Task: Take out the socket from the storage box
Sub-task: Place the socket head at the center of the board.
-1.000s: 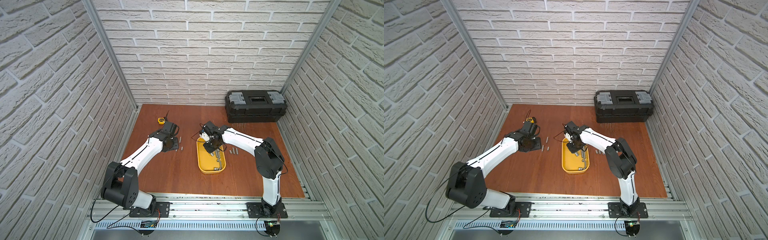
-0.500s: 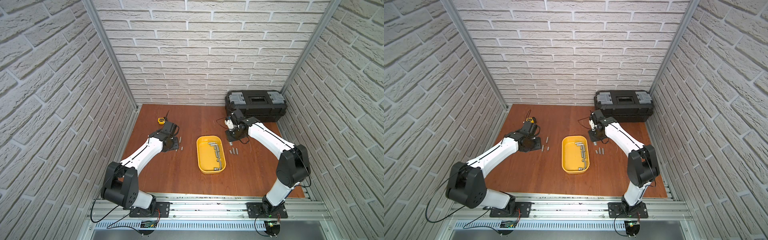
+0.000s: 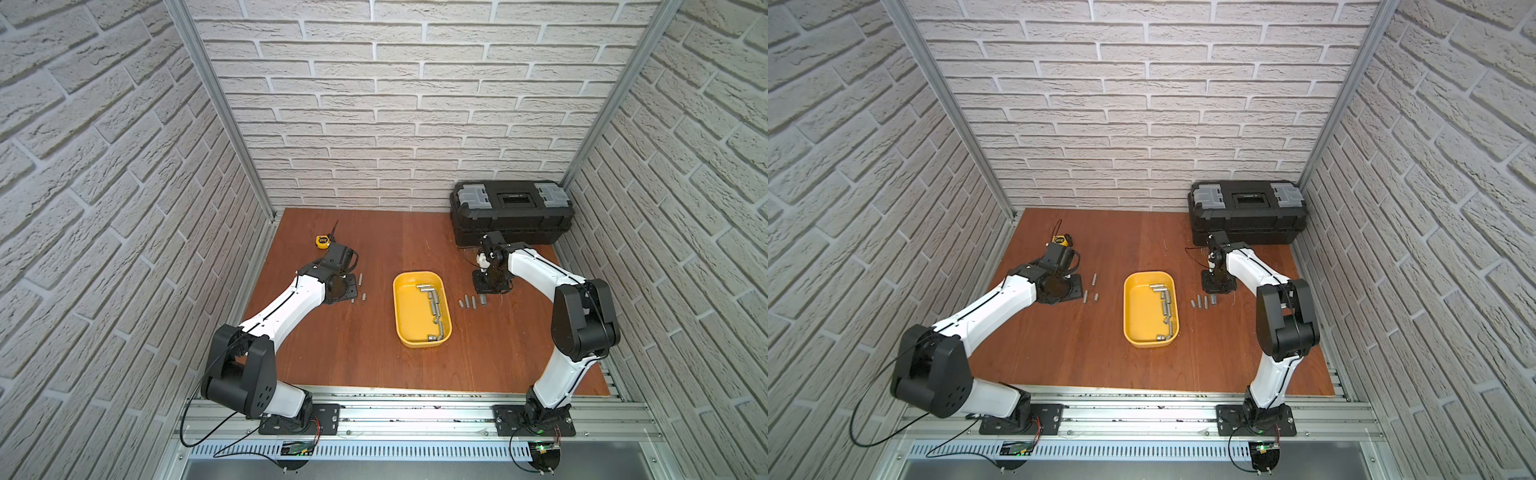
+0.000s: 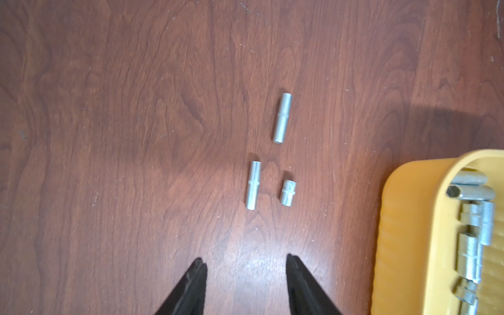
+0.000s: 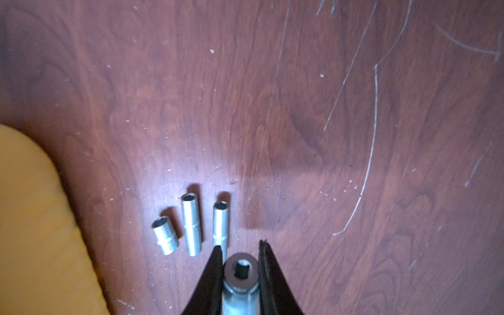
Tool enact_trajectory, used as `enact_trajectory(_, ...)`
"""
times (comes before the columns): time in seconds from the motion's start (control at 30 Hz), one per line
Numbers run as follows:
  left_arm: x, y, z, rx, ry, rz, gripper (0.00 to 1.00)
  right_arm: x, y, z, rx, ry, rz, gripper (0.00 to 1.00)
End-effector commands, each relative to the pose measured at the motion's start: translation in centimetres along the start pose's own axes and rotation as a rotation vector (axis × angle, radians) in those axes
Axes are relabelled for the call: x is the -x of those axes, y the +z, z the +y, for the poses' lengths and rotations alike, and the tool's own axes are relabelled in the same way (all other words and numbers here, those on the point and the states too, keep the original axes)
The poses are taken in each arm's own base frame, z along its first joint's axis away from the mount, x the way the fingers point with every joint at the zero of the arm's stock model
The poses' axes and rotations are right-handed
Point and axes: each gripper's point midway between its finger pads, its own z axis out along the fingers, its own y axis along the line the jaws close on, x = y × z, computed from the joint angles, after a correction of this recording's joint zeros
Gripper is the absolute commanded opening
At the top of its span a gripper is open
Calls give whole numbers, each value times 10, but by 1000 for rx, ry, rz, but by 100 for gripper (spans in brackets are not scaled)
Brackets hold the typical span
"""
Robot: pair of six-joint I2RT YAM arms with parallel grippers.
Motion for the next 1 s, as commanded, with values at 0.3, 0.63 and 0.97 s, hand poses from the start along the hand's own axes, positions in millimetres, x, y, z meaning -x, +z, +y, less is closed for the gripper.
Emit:
enact_trajectory(0.3, -2, -6, 0, -1, 5, -20, 51, -4, 33, -11, -35, 37, 62, 11)
enact_trajectory(0.63, 2, -5, -4, -5, 11, -19, 54, -6, 26, -10, -27, 29, 54, 32)
enact_trajectory(0.97, 10, -9, -21, -26, 55, -24, 56, 6, -5, -9, -18, 21, -3, 39)
